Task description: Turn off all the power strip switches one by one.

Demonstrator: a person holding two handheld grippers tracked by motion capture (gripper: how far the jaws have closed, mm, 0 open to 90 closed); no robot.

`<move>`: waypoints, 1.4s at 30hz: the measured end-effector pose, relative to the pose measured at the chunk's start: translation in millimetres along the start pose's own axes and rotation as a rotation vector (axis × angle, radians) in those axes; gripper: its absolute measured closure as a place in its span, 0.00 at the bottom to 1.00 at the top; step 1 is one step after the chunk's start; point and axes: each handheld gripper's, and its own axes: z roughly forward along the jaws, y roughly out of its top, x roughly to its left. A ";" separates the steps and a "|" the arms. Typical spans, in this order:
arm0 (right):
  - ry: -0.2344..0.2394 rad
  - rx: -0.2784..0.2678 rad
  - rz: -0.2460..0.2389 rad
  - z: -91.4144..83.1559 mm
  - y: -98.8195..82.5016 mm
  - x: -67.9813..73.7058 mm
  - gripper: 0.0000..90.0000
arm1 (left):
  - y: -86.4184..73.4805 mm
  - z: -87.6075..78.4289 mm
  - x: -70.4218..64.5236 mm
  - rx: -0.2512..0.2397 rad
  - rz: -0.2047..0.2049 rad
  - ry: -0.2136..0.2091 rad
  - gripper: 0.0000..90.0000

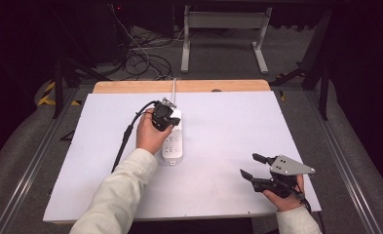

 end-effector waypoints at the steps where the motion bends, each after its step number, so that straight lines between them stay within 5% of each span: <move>1: 0.000 -0.001 -0.004 0.2 -0.1 -0.3 0.35 | -0.3 1.1 0.6 0.000 -0.002 0.001 1.00; 22: 0.004 0.002 -0.007 0.8 -0.2 0.1 0.35 | -4.4 11.8 -1.3 0.067 -0.004 -0.001 1.00; 42: 0.005 0.003 -0.007 0.5 -0.5 0.5 0.35 | -6.8 14.6 -3.1 0.069 0.005 0.019 1.00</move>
